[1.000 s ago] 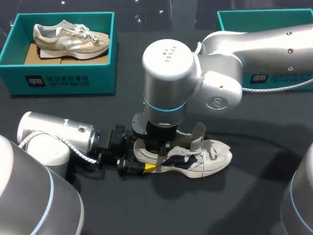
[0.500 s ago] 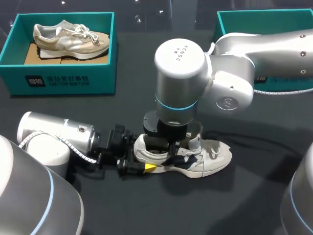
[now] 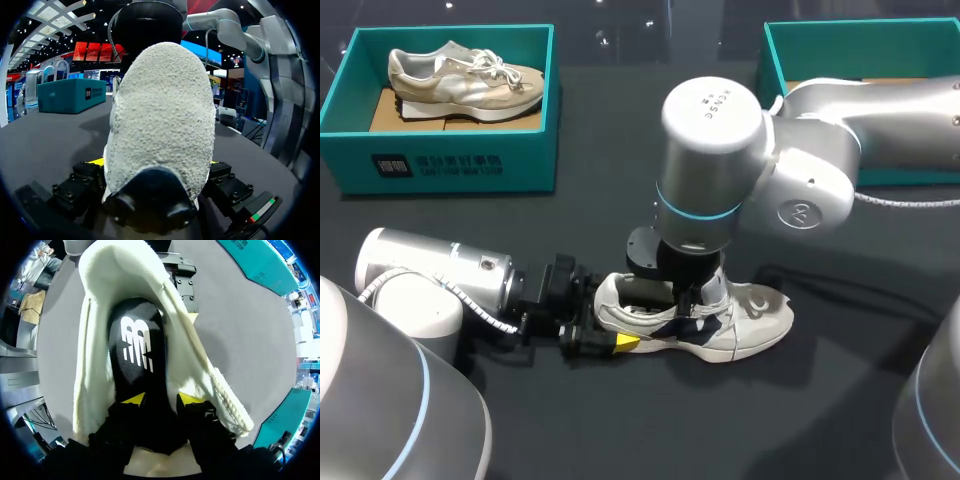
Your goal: Take the shoe out of the shoebox, open the shoe tongue, remove and reinsert the insole, then place the shoe into the shoebox
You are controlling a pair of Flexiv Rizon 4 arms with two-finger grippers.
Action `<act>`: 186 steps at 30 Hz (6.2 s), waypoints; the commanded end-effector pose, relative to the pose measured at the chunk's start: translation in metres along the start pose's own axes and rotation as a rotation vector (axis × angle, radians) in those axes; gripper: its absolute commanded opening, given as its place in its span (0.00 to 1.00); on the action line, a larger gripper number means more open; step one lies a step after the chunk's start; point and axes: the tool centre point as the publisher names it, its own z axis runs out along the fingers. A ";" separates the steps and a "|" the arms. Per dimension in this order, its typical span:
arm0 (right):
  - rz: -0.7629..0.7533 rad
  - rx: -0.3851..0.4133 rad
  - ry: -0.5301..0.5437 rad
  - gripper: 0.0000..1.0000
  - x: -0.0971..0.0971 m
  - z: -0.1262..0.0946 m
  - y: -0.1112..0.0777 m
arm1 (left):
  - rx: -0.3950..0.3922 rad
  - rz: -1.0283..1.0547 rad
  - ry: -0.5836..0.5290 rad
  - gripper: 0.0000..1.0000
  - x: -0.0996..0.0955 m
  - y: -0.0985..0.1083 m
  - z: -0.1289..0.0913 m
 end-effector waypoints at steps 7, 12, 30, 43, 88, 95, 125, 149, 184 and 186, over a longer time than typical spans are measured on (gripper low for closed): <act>-0.030 -0.011 0.060 0.42 0.009 0.021 0.008 | -0.001 0.001 0.000 0.00 0.000 0.001 0.002; -0.040 -0.020 0.089 0.40 0.020 0.028 0.010 | -0.001 0.001 0.000 0.00 0.000 0.001 0.002; -0.005 -0.029 0.092 0.00 0.033 0.016 -0.001 | -0.001 0.001 0.000 0.00 0.000 0.001 0.002; -0.009 -0.187 0.021 0.00 0.021 -0.021 -0.009 | -0.001 0.001 0.000 0.00 0.000 0.001 0.002; -0.250 -0.401 -0.053 0.00 0.018 -0.074 0.008 | -0.001 0.001 0.000 0.00 0.000 0.001 0.002; -0.316 -0.395 -0.032 0.00 0.021 -0.082 0.029 | -0.001 0.001 0.000 0.00 0.000 0.001 0.002; -0.079 -0.334 0.308 0.63 0.013 -0.076 0.044 | -0.001 0.001 0.000 0.00 0.000 0.001 0.002; -0.016 -0.342 0.525 0.65 0.019 -0.078 0.059 | -0.001 0.001 0.000 0.00 0.000 0.001 0.002; -0.046 -0.474 0.585 0.00 0.040 -0.070 0.078 | -0.001 0.001 0.000 0.00 0.000 0.001 0.002; -0.072 -0.517 0.553 0.00 0.040 -0.077 0.080 | -0.001 0.001 0.000 0.00 0.000 0.001 0.002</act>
